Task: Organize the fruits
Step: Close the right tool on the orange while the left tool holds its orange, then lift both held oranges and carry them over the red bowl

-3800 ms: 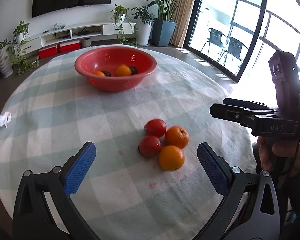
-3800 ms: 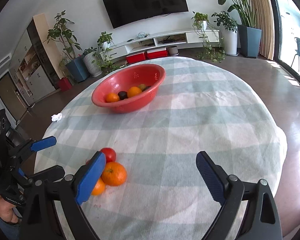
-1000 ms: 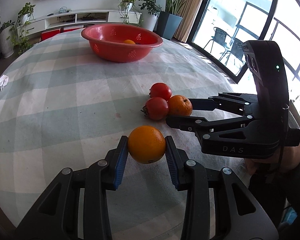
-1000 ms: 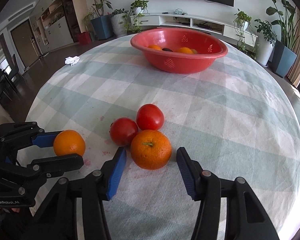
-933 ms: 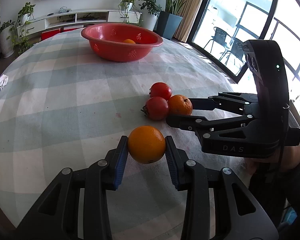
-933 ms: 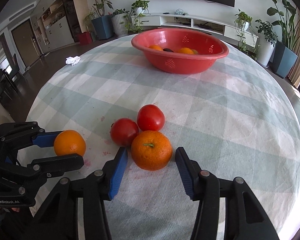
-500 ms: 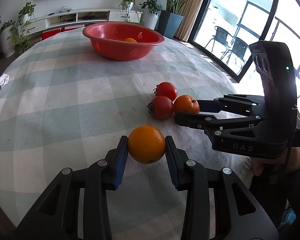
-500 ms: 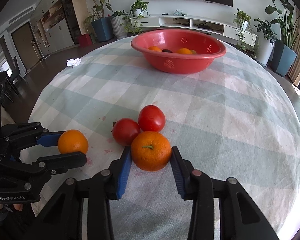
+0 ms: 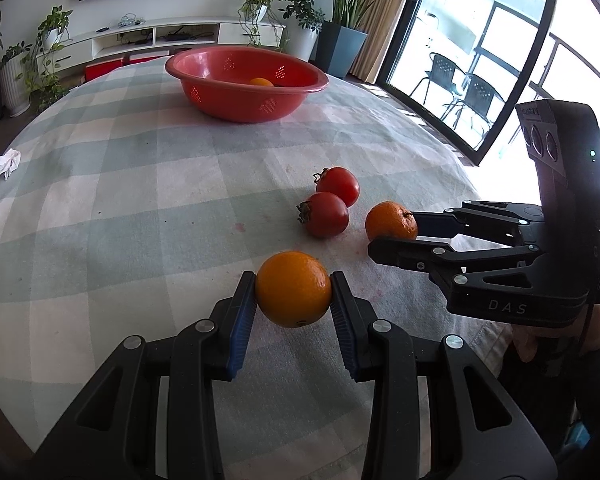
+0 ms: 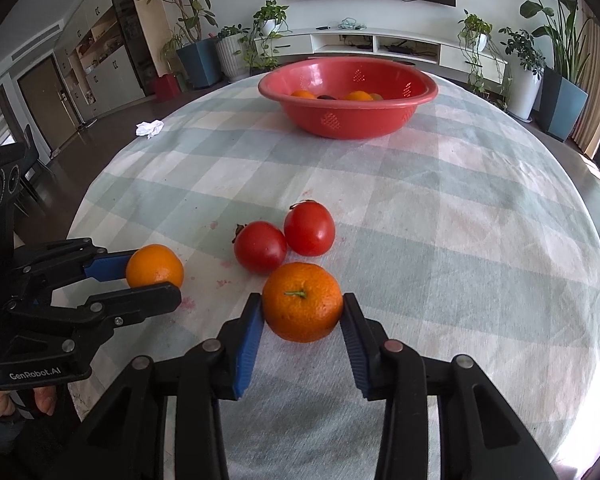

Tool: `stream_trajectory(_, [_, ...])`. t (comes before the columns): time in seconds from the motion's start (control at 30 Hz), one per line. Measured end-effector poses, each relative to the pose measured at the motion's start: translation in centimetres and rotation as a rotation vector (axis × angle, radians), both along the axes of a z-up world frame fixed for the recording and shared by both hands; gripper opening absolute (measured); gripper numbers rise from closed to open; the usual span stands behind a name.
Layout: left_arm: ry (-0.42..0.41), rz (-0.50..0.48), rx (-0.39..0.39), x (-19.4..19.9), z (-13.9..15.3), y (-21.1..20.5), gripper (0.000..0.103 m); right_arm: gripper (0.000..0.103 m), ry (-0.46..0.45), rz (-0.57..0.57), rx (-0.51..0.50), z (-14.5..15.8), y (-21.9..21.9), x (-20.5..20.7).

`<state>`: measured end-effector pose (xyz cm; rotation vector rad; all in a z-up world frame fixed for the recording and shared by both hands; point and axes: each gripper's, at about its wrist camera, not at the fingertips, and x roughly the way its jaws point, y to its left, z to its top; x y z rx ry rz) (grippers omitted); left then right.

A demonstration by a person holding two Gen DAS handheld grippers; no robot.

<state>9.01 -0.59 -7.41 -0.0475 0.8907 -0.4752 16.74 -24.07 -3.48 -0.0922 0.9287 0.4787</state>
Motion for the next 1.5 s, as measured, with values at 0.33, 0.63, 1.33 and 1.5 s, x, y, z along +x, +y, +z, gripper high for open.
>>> stream_trajectory(0.33, [-0.009, 0.008, -0.016, 0.2, 0.9, 0.8, 0.034, 0.042, -0.011, -0.039, 0.034, 1.3, -1.8, -0.9])
stream_trajectory(0.63, [-0.059, 0.051, -0.004, 1.9, 3.6, 3.5, 0.034, 0.042, -0.060, -0.137, 0.056, 4.3, -6.1, 0.1])
stream_trajectory(1.33, [-0.183, -0.018, 0.111, 17.4, 12.1, 0.0, 0.034, 0.042, -0.212, -0.127, 0.093, 13.9, -4.7, 12.6])
stream_trajectory(1.5, [-0.145, -0.057, 0.129, 20.1, 9.2, -2.4, 0.034, 0.042, -0.160, -0.086, 0.081, 12.4, -1.6, 17.1])
